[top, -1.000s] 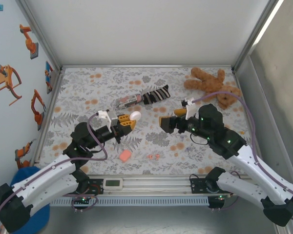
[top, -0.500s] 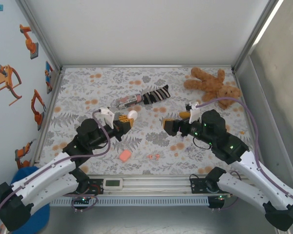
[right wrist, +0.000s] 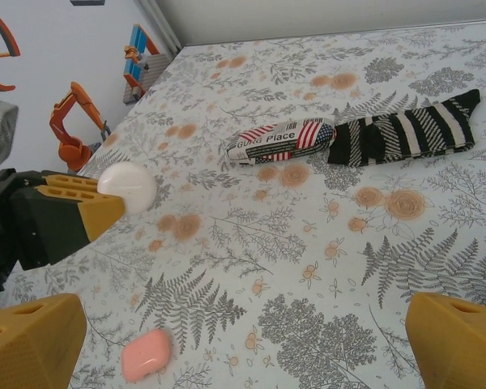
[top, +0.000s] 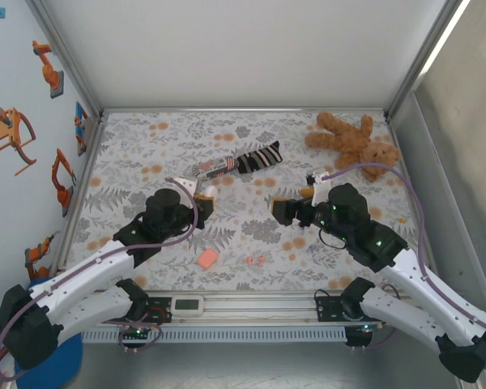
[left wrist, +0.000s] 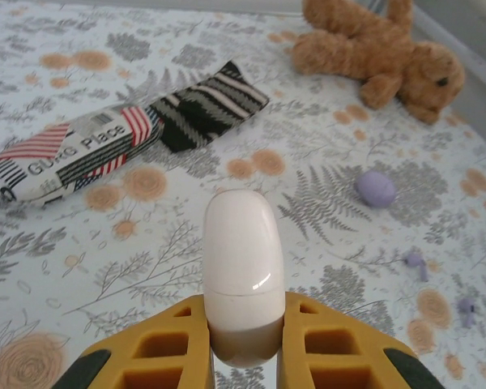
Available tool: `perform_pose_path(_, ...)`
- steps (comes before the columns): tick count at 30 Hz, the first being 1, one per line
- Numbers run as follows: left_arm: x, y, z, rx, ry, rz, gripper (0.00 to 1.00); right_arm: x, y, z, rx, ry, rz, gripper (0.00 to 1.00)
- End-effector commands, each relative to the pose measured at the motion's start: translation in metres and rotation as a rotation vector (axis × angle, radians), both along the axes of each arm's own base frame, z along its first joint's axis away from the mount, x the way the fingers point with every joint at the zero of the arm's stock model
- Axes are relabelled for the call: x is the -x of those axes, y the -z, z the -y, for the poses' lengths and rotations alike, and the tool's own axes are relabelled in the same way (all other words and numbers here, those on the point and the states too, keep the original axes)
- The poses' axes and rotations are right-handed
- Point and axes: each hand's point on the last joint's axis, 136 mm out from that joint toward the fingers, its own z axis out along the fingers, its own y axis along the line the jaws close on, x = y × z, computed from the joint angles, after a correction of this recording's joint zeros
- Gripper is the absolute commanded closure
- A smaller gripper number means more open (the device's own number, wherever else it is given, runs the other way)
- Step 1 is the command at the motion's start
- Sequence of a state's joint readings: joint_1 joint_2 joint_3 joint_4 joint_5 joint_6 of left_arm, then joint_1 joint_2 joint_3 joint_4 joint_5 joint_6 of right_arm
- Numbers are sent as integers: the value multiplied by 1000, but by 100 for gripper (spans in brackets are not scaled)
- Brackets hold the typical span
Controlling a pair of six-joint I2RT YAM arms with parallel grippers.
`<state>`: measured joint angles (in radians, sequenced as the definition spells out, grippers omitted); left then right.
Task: Insert wireless bluetooth earbuds into charging case
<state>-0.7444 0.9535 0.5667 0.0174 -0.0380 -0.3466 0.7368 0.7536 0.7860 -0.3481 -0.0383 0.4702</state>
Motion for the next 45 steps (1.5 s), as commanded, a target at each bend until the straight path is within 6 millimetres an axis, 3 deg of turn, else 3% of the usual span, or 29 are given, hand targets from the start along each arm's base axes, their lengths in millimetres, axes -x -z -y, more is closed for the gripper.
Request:
perform_pose_path(1, -10, -1, -6, -16, -57, -36, 97, -5, 6, 2, 23, 24, 10, 0)
perform_pose_path(12, -26, 49, -35, 18, -121, -233, 97, -10, 16, -5, 39, 16, -13, 0)
perform_pose_path(18, -30, 67, -36, 43, -73, -344, 97, -15, 20, -15, 38, -6, -28, 0)
perform_pose_path(29, -54, 86, -37, 106, -31, -478, 94, -17, 31, -17, 52, -4, -50, 0)
perform_pose_path(45, -57, 120, -30, 81, 14, -589, 85, -15, 52, -12, 76, 17, -97, 0)
